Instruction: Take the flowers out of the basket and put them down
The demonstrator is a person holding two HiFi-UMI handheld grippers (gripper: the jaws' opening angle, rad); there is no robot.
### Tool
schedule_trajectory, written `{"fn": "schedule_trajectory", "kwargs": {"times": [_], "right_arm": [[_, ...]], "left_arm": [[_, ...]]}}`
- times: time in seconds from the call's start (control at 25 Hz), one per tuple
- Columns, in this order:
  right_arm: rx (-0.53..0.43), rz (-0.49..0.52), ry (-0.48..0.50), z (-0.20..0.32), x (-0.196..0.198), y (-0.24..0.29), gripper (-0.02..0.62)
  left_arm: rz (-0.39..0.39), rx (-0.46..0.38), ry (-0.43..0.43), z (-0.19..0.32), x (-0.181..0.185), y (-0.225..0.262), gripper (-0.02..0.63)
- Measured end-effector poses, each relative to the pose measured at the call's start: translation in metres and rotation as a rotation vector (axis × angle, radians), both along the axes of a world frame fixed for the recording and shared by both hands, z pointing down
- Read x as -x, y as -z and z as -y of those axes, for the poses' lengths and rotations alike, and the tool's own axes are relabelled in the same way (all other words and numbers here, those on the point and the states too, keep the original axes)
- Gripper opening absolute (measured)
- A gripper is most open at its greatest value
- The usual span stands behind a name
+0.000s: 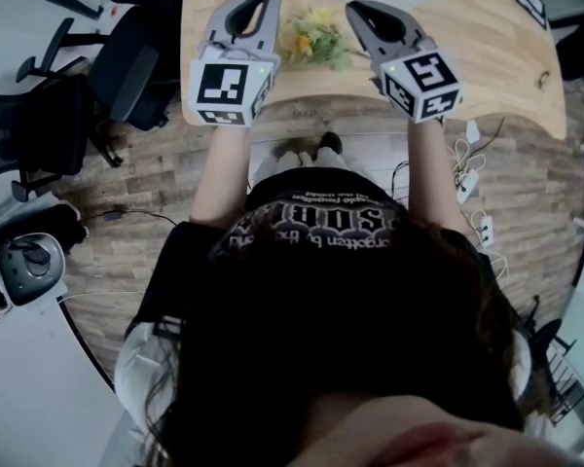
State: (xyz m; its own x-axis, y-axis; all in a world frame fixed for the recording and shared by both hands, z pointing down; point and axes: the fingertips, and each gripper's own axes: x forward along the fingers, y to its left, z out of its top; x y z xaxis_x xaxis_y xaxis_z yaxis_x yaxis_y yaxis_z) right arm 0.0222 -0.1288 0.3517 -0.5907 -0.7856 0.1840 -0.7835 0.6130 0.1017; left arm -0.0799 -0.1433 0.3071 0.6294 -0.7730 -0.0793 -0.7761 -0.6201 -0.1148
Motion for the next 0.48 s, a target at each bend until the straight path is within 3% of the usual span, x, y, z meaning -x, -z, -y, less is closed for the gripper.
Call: {"fn": "schedule_trajectory", "kwargs": {"times": [0.48], "right_arm": [[-0.018, -0.022, 0.012, -0.012, 0.011, 0.003, 0.026]], "left_arm": [[0.0, 0.001, 0.006, -0.008, -0.003, 0.0, 0.002]]}}
